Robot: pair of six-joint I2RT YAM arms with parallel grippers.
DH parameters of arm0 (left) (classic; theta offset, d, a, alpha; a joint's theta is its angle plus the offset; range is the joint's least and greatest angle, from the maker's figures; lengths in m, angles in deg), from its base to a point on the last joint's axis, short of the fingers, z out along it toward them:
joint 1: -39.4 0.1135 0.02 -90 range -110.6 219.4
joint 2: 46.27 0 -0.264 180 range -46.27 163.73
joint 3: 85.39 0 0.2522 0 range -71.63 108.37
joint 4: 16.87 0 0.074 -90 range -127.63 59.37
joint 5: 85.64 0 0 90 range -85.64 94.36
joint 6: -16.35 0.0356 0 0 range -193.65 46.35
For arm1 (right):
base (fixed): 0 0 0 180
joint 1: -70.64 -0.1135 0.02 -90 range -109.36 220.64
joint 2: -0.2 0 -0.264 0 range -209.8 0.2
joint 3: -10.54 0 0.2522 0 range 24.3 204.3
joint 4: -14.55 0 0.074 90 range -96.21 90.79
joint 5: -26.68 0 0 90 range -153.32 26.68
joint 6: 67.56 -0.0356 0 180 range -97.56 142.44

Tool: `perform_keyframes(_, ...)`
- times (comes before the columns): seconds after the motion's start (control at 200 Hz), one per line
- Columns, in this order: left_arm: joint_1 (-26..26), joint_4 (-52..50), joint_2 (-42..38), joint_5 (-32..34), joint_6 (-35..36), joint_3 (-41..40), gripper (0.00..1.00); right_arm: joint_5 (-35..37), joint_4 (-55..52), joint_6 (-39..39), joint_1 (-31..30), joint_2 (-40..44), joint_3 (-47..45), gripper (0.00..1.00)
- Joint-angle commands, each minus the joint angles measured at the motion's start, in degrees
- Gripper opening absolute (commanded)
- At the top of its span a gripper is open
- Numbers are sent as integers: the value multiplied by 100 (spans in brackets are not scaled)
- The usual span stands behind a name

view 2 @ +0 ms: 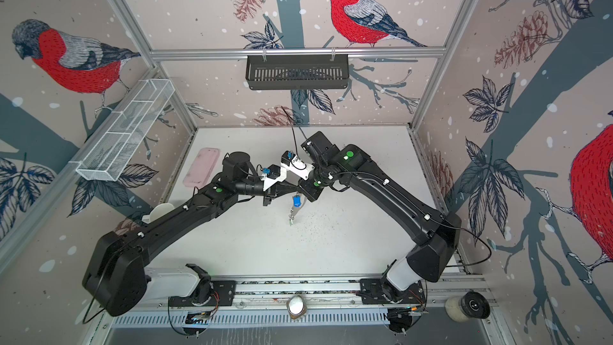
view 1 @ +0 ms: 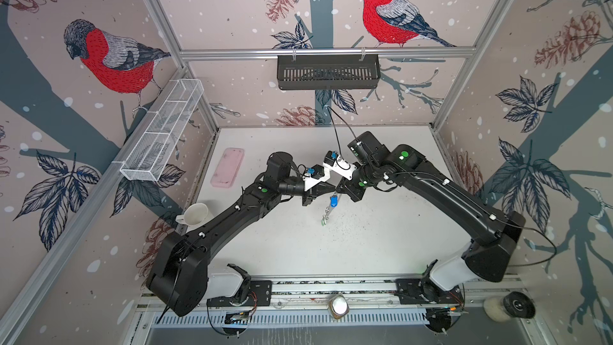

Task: Attach keys to a key ring
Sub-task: Insert the key into the keyring.

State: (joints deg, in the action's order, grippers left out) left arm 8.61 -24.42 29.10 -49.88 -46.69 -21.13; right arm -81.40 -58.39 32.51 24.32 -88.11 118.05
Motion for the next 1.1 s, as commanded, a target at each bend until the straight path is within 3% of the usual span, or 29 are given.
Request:
perform_keyframes(0.0,6,-148,-31,-269,12,42,5,-159,407,110,-25,14,70,0)
perform_keyframes(0.075,10,-114,-46,-281,6,18,0,-138,425,94,-19,7,79,0)
perform_keyframes(0.325,10,225,-115,-172,-212,-113,0,-142,536,51,18,8,99,0)
perform_keyframes(0.625,25,1314,-295,33,-802,-495,0,-97,821,-158,315,92,110,0)
perform_keyframes(0.92,55,2033,-179,70,-1327,-568,0,-90,1181,-352,537,337,-66,28)
perform_keyframes(1.096,55,2394,-141,172,-1613,-559,0,-43,1580,-504,780,683,-306,29)
